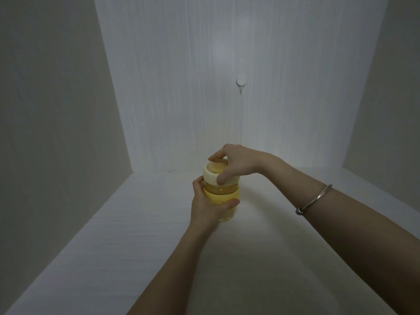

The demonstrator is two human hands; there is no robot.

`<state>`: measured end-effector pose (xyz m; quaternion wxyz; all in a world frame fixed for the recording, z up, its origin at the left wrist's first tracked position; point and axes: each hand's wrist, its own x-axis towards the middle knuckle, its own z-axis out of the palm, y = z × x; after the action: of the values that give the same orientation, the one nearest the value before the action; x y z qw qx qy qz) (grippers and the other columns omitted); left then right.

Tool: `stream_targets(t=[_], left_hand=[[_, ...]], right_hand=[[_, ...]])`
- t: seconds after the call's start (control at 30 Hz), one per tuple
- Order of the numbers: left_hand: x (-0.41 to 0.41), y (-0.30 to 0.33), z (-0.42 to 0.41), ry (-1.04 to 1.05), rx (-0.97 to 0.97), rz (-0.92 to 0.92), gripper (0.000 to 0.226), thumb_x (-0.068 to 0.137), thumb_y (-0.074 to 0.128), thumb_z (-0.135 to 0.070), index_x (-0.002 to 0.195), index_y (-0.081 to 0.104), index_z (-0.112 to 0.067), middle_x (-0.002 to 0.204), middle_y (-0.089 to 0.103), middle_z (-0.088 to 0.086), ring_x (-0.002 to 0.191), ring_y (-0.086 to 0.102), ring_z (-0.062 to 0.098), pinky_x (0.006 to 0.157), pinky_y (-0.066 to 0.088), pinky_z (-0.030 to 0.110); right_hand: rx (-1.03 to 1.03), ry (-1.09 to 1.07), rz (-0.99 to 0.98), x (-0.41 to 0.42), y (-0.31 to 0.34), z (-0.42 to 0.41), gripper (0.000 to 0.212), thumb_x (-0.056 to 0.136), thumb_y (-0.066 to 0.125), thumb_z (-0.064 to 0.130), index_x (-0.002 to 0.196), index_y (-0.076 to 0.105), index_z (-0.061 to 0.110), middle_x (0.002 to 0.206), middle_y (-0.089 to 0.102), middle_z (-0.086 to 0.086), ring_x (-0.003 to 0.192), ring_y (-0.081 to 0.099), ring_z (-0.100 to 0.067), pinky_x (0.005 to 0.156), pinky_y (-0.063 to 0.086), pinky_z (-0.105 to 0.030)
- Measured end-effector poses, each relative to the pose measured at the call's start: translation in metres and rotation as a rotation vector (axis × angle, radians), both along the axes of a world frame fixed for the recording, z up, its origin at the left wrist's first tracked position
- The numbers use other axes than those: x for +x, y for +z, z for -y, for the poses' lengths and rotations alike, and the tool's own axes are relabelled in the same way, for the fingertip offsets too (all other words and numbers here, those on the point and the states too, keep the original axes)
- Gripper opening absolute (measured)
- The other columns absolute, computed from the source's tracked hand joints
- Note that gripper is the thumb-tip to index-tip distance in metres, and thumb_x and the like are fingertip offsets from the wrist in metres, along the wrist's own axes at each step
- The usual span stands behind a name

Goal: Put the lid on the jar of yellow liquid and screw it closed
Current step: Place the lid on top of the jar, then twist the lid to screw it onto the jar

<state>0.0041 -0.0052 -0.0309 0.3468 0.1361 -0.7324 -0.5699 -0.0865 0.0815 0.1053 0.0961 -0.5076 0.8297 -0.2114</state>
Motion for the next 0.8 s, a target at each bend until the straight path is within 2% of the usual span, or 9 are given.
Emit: stream_targets(t=[0.13, 0.2, 0.27, 0.33, 0.43, 0.57, 0.67, 0.73, 0.8], left_hand=[[0.0, 0.0, 0.0, 0.0, 0.005, 0.002, 0.096, 0.049, 0.088, -0.038, 0.124, 0.027, -0.037, 0.114, 0.047, -0.021, 0.101, 0.055, 0.008, 0.069, 0.05, 0.024], [-0.001, -0.001, 0.001, 0.001, 0.0, 0.008, 0.098, 0.048, 0.088, -0.039, 0.125, 0.027, -0.036, 0.115, 0.047, -0.019, 0.102, 0.055, 0.01, 0.073, 0.053, 0.03], [-0.001, -0.002, 0.001, -0.002, -0.003, 0.013, 0.1, 0.049, 0.089, -0.038, 0.127, 0.027, -0.034, 0.116, 0.047, -0.015, 0.103, 0.055, 0.011, 0.076, 0.054, 0.034], [-0.002, -0.002, 0.001, -0.001, -0.005, 0.01, 0.1, 0.049, 0.089, -0.038, 0.127, 0.027, -0.034, 0.115, 0.047, -0.016, 0.103, 0.055, 0.011, 0.074, 0.053, 0.031], [-0.002, -0.001, 0.0, 0.002, -0.001, 0.016, 0.099, 0.045, 0.087, -0.044, 0.124, 0.027, -0.038, 0.114, 0.047, -0.02, 0.101, 0.055, 0.009, 0.069, 0.05, 0.026], [-0.003, -0.002, 0.001, 0.005, 0.003, 0.021, 0.1, 0.043, 0.087, -0.046, 0.123, 0.028, -0.041, 0.115, 0.047, -0.023, 0.103, 0.053, 0.005, 0.073, 0.05, 0.028], [-0.004, -0.004, 0.001, 0.006, 0.019, 0.018, 0.1, 0.04, 0.087, -0.046, 0.122, 0.03, -0.038, 0.116, 0.05, -0.019, 0.104, 0.056, 0.008, 0.078, 0.054, 0.034], [-0.004, -0.005, 0.001, 0.012, 0.032, 0.009, 0.101, 0.04, 0.088, -0.045, 0.123, 0.032, -0.035, 0.116, 0.052, -0.016, 0.105, 0.057, 0.012, 0.081, 0.055, 0.04], [-0.005, -0.005, 0.002, 0.018, 0.021, 0.003, 0.1, 0.04, 0.088, -0.044, 0.123, 0.032, -0.035, 0.116, 0.052, -0.017, 0.105, 0.057, 0.012, 0.081, 0.055, 0.04]], right_hand=[[-0.002, -0.004, 0.026, -0.001, -0.002, -0.001, 0.076, 0.062, 0.076, 0.034, 0.131, 0.047, 0.026, 0.117, 0.042, 0.009, 0.102, 0.045, -0.014, 0.06, 0.04, -0.018], [-0.014, -0.026, -0.033, 0.001, -0.004, 0.0, 0.078, 0.061, 0.076, 0.041, 0.131, 0.047, 0.023, 0.118, 0.044, 0.007, 0.102, 0.043, -0.014, 0.061, 0.038, -0.017], [-0.01, -0.058, -0.115, 0.004, -0.005, 0.002, 0.082, 0.059, 0.074, 0.052, 0.131, 0.049, 0.02, 0.124, 0.05, 0.002, 0.104, 0.048, -0.017, 0.069, 0.043, -0.022], [0.008, -0.077, -0.161, 0.005, -0.005, 0.004, 0.084, 0.058, 0.072, 0.058, 0.129, 0.05, 0.017, 0.125, 0.054, -0.001, 0.101, 0.051, -0.019, 0.073, 0.046, -0.027], [0.023, -0.095, -0.175, 0.007, -0.002, 0.001, 0.083, 0.058, 0.071, 0.061, 0.124, 0.054, 0.016, 0.116, 0.054, -0.001, 0.095, 0.051, -0.018, 0.07, 0.046, -0.027], [0.088, -0.215, -0.439, 0.017, -0.008, 0.008, 0.085, 0.057, 0.051, 0.082, 0.098, 0.056, 0.007, 0.092, 0.052, -0.004, 0.077, 0.053, -0.023, 0.06, 0.042, -0.032], [0.036, -0.321, -0.577, 0.024, -0.009, 0.014, 0.079, 0.067, 0.027, 0.085, 0.06, 0.05, 0.01, 0.064, 0.054, -0.003, 0.055, 0.049, -0.018, 0.048, 0.031, -0.03], [0.034, -0.408, -0.614, 0.024, 0.0, 0.012, 0.08, 0.069, 0.019, 0.085, 0.051, 0.047, 0.012, 0.054, 0.051, -0.002, 0.051, 0.049, -0.019, 0.047, 0.029, -0.029], [0.007, -0.429, -0.612, 0.018, 0.008, 0.008, 0.079, 0.07, 0.021, 0.084, 0.054, 0.052, 0.012, 0.058, 0.055, -0.002, 0.056, 0.054, -0.021, 0.049, 0.03, -0.029]])
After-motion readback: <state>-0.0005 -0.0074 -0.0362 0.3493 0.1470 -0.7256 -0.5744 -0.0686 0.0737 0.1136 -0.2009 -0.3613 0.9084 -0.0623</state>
